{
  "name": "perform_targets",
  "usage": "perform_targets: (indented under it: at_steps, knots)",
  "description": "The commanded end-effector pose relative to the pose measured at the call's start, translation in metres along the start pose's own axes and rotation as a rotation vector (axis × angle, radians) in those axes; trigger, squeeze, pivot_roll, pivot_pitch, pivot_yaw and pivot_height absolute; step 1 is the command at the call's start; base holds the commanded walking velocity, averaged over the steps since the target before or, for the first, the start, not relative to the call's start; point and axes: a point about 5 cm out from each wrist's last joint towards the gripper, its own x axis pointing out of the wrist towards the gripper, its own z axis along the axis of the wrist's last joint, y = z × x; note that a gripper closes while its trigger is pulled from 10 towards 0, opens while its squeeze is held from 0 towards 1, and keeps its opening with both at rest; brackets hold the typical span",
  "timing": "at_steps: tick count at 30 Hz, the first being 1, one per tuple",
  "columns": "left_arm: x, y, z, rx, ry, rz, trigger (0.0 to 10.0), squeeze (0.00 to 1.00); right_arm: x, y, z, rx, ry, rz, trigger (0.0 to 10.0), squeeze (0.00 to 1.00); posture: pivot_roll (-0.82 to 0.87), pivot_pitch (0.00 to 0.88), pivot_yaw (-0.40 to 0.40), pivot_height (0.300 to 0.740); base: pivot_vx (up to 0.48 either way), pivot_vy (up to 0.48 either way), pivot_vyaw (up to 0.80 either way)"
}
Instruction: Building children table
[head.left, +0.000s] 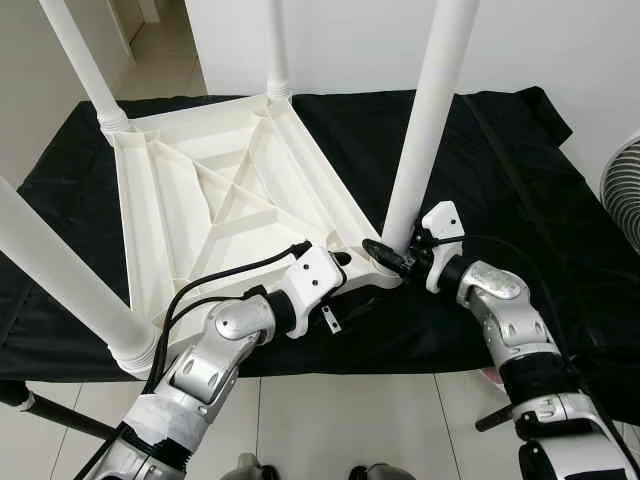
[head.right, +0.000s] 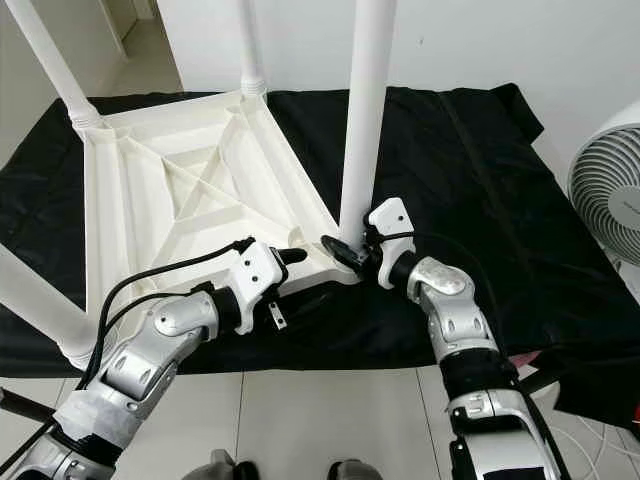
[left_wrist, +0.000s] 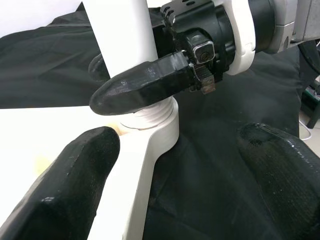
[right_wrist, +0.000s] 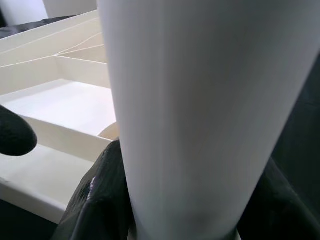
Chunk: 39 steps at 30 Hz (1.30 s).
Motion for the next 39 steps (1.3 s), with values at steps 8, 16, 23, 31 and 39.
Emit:
perform_targets:
  at_steps: [8,16,23,31,39]
  knots:
    - [0.000,-0.005,-0.005,-0.006,0.024,-0.036,10.0,0.00,0.001,0.026,-0.020,0.184,0.096,-0.359,10.0,0.00,-0.13,0.083,0.041,0.740,0.000,0.000,0.00]
    - [0.000,-0.004,-0.004,-0.001,0.021,-0.032,10.0,0.00,-0.013,0.036,-0.014,0.207,0.103,-0.715,10.0,0.00,-0.12,0.081,0.023,0.740,0.000,0.000,0.00]
    - [0.001,-0.006,-0.005,0.001,0.019,-0.048,10.0,0.00,-0.009,0.039,0.000,0.238,0.037,-0.683,10.0,1.00,-0.13,0.066,0.033,0.740,0.000,0.000,0.00]
    - [0.002,-0.005,-0.003,0.002,0.016,-0.045,10.0,0.00,-0.005,0.033,0.011,0.253,-0.011,-0.571,10.0,1.00,-0.13,0.071,0.033,0.740,0.000,0.000,0.00]
    - [0.002,-0.004,-0.003,0.000,0.015,-0.037,10.0,0.00,-0.007,0.015,0.004,0.127,0.041,-0.278,10.0,0.00,-0.12,0.077,0.032,0.740,0.000,0.000,0.00]
